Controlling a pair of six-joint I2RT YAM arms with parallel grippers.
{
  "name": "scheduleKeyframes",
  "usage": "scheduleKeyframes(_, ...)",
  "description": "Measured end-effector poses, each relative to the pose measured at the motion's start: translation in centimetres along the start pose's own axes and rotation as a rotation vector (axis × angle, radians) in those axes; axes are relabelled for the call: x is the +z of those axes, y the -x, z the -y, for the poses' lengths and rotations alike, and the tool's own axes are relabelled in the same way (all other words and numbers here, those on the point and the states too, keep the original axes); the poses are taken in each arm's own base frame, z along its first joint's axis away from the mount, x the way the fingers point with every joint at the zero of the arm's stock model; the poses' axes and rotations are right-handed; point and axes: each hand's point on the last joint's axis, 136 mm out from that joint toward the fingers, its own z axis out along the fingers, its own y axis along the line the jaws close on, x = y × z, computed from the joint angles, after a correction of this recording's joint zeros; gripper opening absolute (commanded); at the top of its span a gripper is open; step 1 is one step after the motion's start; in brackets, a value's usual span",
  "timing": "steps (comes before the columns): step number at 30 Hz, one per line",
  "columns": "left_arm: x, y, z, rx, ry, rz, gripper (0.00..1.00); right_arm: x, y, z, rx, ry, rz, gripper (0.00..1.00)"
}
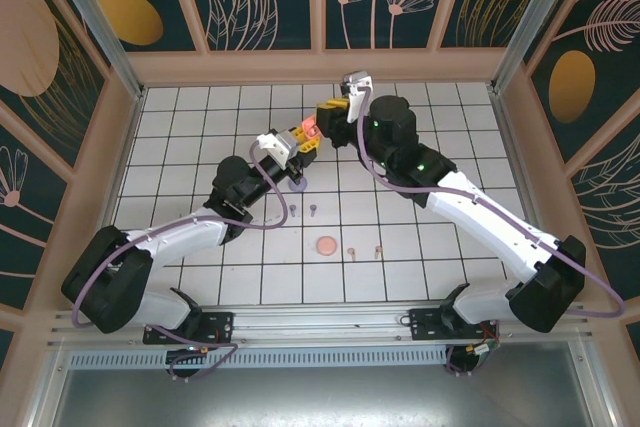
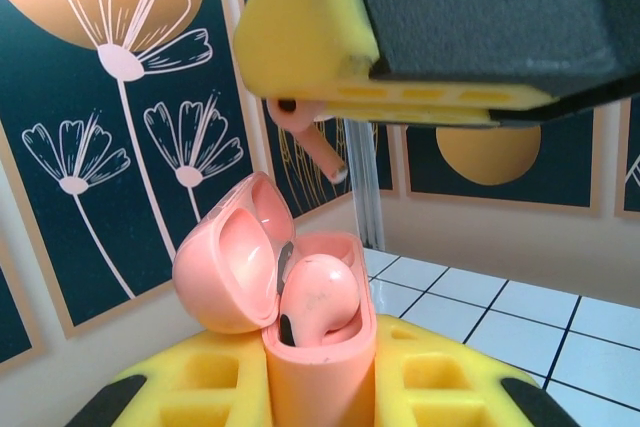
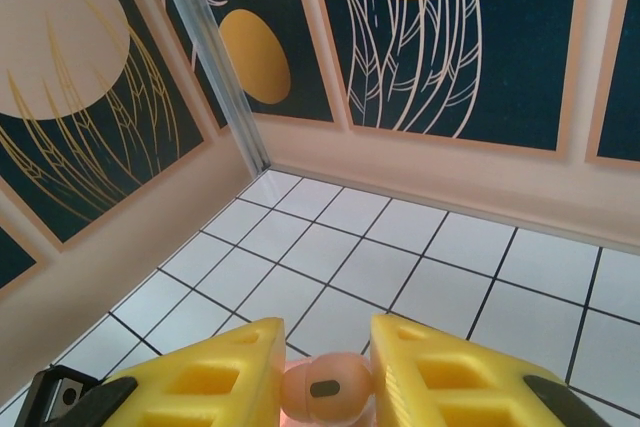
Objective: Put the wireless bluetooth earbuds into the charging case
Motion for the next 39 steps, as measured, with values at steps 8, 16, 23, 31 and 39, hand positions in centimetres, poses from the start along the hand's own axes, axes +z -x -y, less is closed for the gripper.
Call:
scheduleKeyframes(8,0.1,0.2,0.1,0.000,-0.007,0.004,0.00,0.3,-1.3,0.3,0.018,-0.004,-0.019,0.28)
scheduleKeyframes(16,0.2,0.2,0.3,-0.007,-0.019,0.006,0.00,0.3,-1.5,0.4,0.022,-0.004,-0.018,0.28)
scheduleKeyframes(23,0.2,0.2,0.4,-0.023,-0.024,0.006,0.00,0.5,-1.8,0.5,0.022,-0.006,-0.013,0.27)
scheduleKeyframes(31,0.2,0.2,0.4,-0.027,-0.024,0.006,0.00,0.6,-2.2,1.0,-0.011,-0.026,-0.004,0.27)
scheduleKeyframes(39,0.2,-0.6,0.6,-0.039,-0.038,-0.026,0.00,0.2,-3.4,1.4,-0.099,-0.028,-0.002,0.27)
